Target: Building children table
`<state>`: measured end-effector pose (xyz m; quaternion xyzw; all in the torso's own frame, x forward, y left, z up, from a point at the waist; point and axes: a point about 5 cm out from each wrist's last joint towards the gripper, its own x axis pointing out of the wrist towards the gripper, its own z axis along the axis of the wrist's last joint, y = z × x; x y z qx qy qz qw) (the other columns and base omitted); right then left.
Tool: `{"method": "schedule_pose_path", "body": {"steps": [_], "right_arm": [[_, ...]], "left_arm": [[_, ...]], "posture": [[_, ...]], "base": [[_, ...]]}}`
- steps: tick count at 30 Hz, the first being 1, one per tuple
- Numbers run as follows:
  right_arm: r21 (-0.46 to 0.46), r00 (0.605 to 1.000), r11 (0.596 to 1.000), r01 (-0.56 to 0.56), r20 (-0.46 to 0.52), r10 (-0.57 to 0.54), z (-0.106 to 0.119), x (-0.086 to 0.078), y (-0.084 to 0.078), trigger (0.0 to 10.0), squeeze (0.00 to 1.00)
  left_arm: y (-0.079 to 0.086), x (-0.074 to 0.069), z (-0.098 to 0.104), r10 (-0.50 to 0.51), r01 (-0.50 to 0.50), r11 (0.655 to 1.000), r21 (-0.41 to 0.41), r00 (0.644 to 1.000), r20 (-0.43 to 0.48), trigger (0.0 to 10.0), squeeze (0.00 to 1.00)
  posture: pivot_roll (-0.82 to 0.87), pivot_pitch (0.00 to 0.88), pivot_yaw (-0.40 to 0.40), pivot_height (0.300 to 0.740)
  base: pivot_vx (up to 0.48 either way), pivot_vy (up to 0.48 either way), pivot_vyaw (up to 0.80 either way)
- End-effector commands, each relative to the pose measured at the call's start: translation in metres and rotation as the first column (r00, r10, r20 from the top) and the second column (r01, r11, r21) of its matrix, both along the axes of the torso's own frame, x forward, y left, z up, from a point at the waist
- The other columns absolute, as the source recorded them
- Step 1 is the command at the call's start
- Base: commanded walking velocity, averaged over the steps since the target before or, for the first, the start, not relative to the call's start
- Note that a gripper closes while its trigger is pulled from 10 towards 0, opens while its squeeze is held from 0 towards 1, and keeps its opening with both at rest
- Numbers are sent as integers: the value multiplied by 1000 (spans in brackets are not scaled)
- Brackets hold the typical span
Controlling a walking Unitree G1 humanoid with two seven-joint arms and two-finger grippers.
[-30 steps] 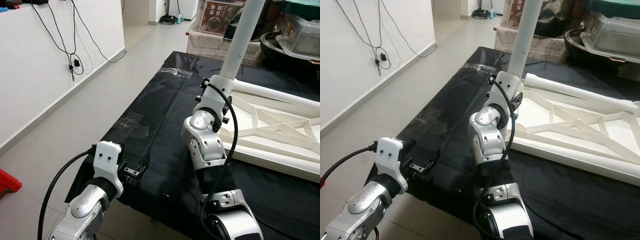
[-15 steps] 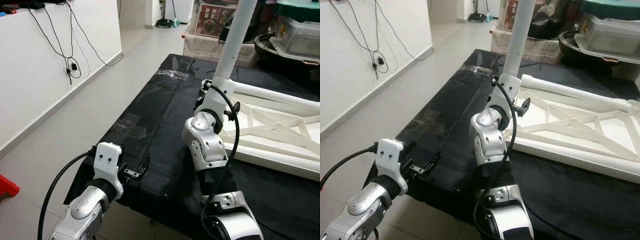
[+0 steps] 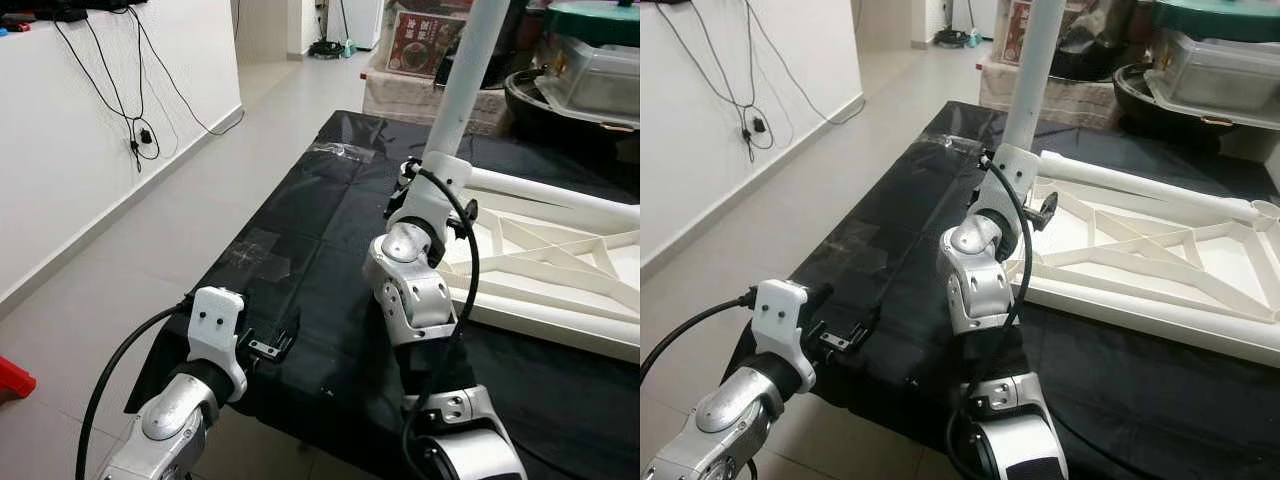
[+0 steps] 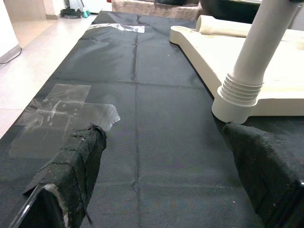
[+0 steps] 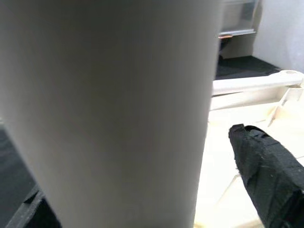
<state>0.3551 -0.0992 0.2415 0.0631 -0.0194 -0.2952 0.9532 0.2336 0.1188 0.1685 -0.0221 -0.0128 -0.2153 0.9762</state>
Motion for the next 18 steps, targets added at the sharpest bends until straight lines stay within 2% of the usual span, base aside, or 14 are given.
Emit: {"method": "schedule_pose_path", "body": {"steps": [1,4,5,6,7,18], "right_arm": [[107,988,993,-47,-140,61,-44,-16,24,10000,1000],[110,988,993,-45,-140,61,-44,-16,23,10000,1000],[116,988,992,-49,-140,65,-44,-16,24,10000,333],[116,988,992,-49,-140,65,-44,-16,24,10000,333],[120,988,991,-56,-138,72,-44,-17,24,10000,0],[143,983,985,-100,-141,120,-46,-20,24,10000,0]], "left_arm": [[2,0,-7,6,-5,1000,12,1000,-26,10000,0],[2,0,-7,6,-6,1000,11,1000,-27,10000,0],[2,0,-7,7,-7,1000,11,1000,-27,10000,0],[2,0,-7,7,-7,1000,11,1000,-27,10000,0],[2,0,-7,8,-8,1000,12,1000,-28,10000,0],[3,1,-8,13,-12,1000,12,1000,-29,10000,0]], "posture": [[155,72,-35,740],[155,74,-34,740],[156,74,-35,740],[156,74,-35,740],[155,74,-35,740],[153,76,-35,740]], "base": [[0,0,0],[0,0,0],[0,0,0],[0,0,0],[0,0,0],[0,0,0]]}}
